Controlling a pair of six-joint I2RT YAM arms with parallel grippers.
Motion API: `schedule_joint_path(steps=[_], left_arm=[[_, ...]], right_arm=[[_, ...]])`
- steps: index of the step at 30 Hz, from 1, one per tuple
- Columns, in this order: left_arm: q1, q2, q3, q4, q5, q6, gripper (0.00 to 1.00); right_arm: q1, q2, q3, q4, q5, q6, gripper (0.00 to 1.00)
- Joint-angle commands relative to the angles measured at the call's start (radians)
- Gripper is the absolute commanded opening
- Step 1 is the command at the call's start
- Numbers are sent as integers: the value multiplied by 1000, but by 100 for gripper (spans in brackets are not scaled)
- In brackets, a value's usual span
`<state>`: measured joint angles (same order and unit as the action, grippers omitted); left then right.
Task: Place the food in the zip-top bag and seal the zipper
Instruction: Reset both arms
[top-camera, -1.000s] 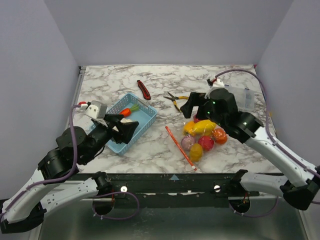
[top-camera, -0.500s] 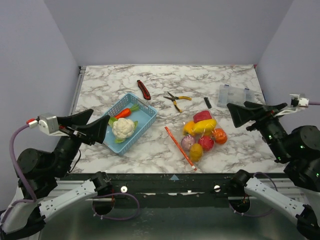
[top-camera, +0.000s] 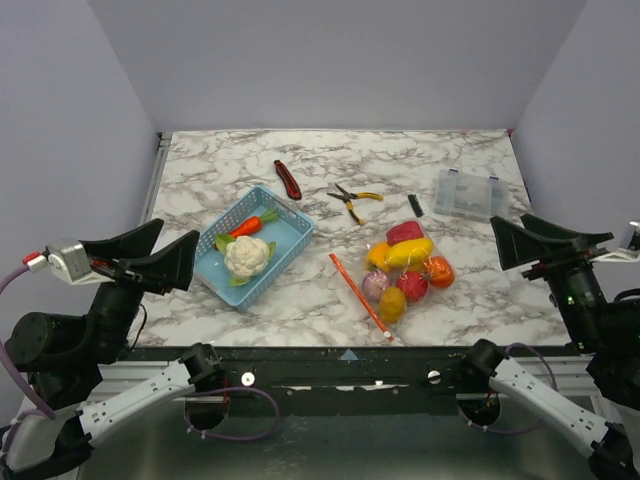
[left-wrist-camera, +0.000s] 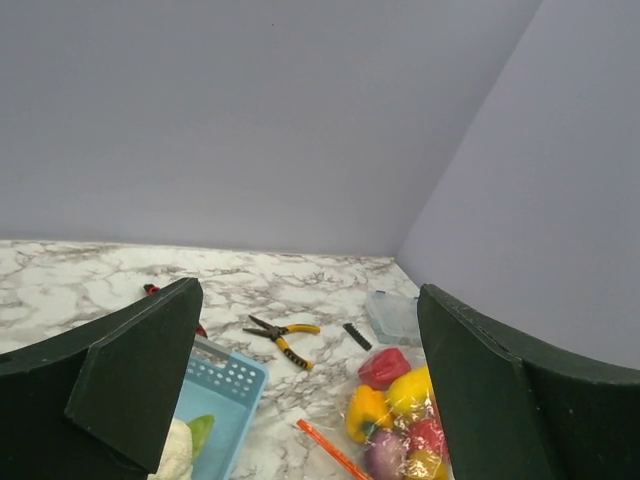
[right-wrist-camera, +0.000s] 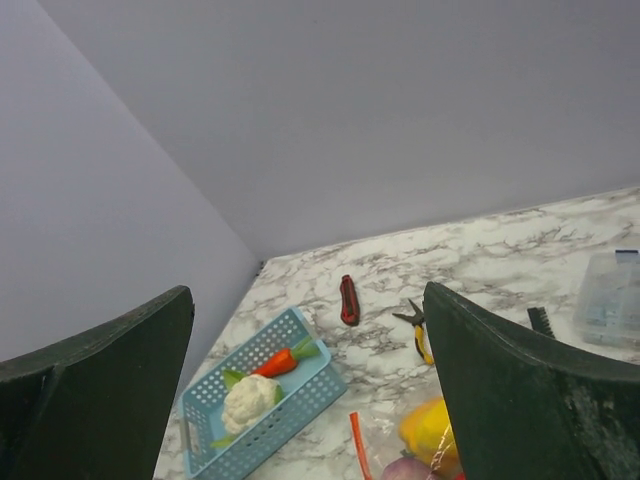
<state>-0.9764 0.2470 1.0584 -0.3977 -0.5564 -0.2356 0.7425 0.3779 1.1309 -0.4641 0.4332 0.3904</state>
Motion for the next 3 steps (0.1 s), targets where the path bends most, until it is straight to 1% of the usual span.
schedule_joint_path(steps=[1, 3], left_arm=[[4, 11, 23, 14, -18, 20, 91], [5, 23, 26, 13, -8, 19, 91]], right_arm=[[2, -30, -66, 34, 109, -28, 100], [3, -26, -62, 10, 140, -14, 100]])
